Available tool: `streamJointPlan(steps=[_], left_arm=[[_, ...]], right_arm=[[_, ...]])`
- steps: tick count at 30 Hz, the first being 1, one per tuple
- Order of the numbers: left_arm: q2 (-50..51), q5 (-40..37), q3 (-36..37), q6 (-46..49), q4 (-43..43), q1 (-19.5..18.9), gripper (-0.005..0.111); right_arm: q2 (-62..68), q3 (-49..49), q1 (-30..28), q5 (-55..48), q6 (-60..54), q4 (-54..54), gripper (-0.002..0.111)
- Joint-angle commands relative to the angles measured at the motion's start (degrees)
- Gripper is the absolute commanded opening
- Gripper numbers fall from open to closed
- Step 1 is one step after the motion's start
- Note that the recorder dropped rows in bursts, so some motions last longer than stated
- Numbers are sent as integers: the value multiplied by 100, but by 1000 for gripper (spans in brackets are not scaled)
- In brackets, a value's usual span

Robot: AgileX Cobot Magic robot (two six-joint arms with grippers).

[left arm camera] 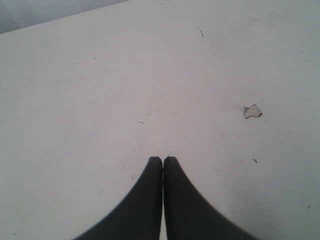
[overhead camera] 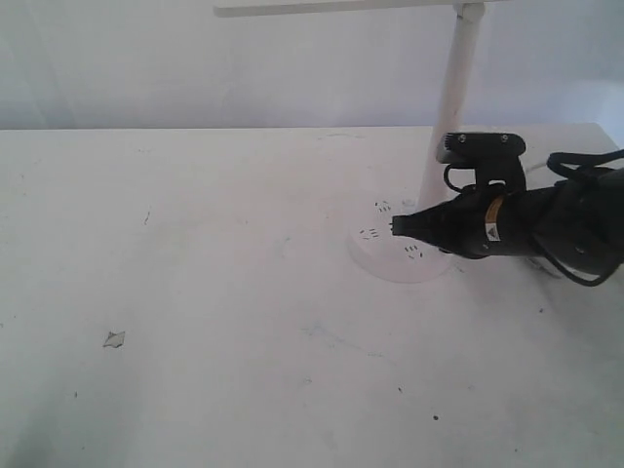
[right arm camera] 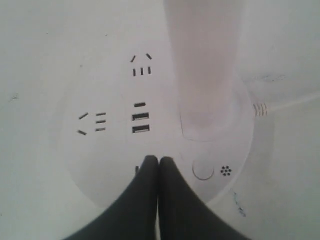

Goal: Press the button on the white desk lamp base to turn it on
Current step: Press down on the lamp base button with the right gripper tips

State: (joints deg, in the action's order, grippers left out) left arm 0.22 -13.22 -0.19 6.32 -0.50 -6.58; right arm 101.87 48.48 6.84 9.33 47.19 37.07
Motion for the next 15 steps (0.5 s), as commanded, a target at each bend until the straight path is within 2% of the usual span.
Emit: streamJointPlan(steps=[1,15], left_arm=[[-22,-4,19,-6,7,-3,0],[-22,-4,19,-6,7,-3,0]], right_arm=[[176,191,5,-179,-213,-4,0],[459,245,5,58,-523,-4,0]])
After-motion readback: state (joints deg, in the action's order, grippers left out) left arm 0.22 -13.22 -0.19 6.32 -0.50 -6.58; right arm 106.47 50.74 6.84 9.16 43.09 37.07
